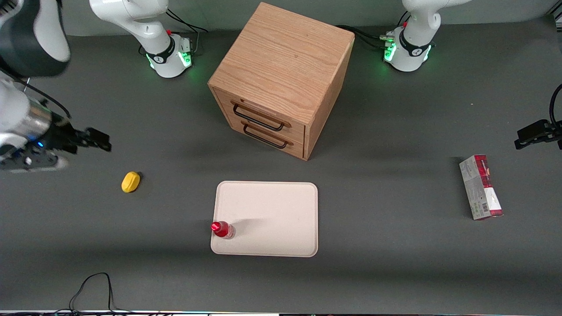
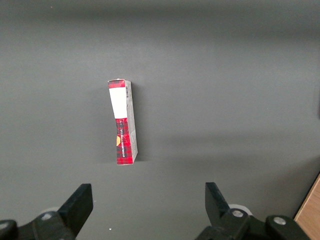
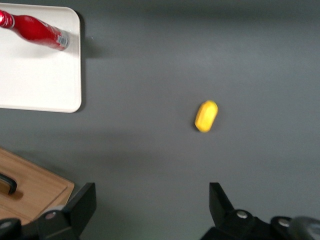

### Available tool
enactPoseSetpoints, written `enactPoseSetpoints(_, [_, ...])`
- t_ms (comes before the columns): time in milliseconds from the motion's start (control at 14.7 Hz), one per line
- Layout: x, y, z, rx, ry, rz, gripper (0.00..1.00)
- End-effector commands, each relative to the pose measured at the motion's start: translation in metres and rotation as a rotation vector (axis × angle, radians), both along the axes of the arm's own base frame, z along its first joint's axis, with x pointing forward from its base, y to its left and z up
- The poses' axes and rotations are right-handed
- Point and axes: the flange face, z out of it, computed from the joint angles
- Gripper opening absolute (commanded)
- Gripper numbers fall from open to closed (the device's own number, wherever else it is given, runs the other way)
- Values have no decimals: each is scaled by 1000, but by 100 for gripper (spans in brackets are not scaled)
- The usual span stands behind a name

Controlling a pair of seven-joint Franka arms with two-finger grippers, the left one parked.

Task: Place coke bottle on tray

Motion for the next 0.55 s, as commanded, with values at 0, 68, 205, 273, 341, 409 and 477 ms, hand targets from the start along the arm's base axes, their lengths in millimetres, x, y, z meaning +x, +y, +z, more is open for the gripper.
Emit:
enactPoseSetpoints(0, [-34,-11,15,44,5,-1,100])
enactPoseSetpoints(68, [-36,-12,20,43,-1,-5,100])
enactPoseSetpoints(205, [-40,-13,23,39,3,-12,100])
enactPoseSetpoints(273, [-40,-15,23,37,4,-15,100])
enactPoseSetpoints(341, [-40,-19,23,37,3,-26,100])
enactPoseSetpoints(409, [-40,-20,22,37,4,-27,100])
enactPoseSetpoints(477, [-40,-20,22,37,4,-29,100])
